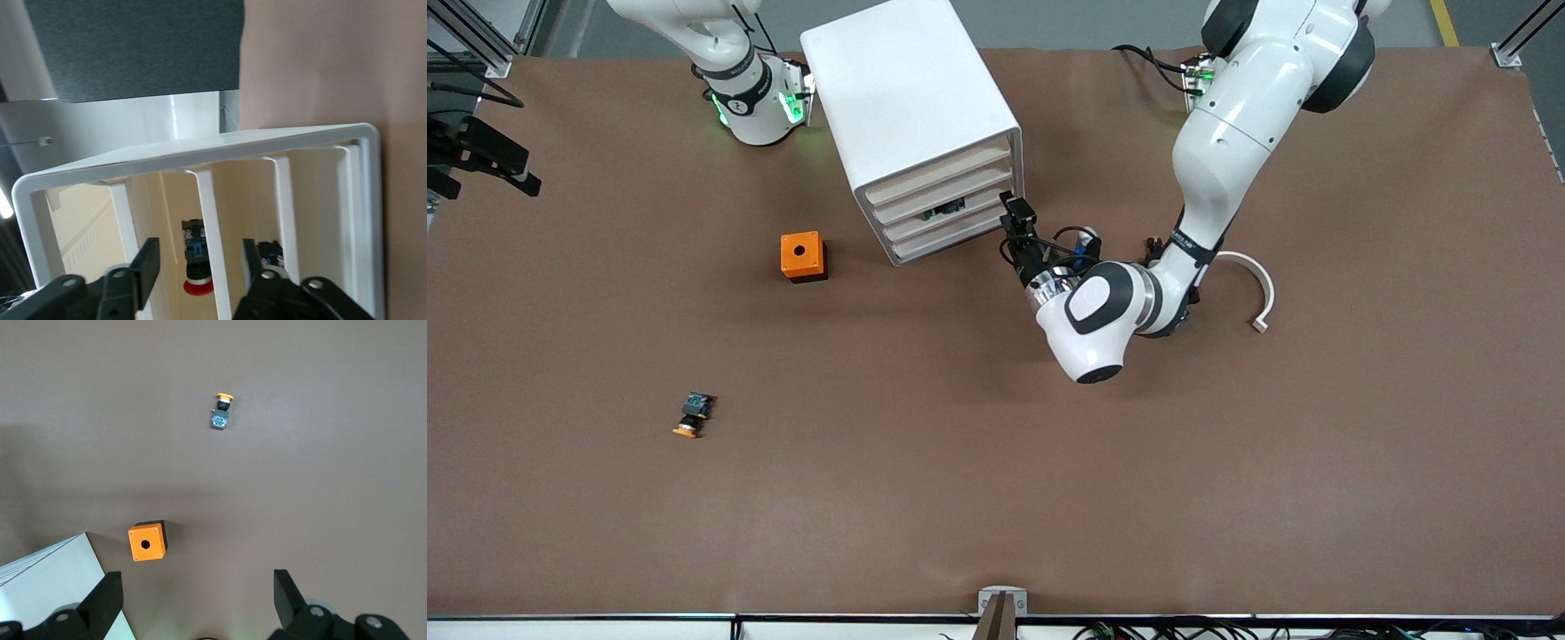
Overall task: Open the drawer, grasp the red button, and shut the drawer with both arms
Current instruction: 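Grasp the drawer handle with the left gripper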
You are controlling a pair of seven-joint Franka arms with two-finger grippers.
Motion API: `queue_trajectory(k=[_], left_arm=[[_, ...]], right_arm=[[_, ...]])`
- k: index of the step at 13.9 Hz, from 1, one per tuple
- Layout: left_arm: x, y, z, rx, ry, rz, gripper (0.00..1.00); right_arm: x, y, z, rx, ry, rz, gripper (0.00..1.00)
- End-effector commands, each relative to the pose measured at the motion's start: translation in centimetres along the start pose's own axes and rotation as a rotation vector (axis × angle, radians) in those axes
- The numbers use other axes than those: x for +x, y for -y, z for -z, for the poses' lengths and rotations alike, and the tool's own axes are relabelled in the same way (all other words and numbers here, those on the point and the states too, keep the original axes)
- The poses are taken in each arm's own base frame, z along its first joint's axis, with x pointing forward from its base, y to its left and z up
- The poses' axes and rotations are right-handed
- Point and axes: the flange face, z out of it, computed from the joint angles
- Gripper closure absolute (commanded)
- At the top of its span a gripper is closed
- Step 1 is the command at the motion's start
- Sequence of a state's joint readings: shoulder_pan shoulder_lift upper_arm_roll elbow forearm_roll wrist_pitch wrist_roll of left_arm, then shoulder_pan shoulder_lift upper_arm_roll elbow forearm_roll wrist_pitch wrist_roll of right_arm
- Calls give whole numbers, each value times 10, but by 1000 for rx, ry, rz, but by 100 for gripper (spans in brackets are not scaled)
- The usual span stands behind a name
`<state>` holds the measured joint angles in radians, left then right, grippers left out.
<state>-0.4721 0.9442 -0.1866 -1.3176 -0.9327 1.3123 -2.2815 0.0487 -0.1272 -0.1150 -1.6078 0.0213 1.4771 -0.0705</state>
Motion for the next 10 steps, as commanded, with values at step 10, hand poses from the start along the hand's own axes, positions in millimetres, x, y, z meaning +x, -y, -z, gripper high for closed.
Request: queue_trajectory(k=[10], left_arm=[[-14,-19,-67,90,-77,57,55]], right_arm=[[-9,-2,3,5,-1,-2,0]])
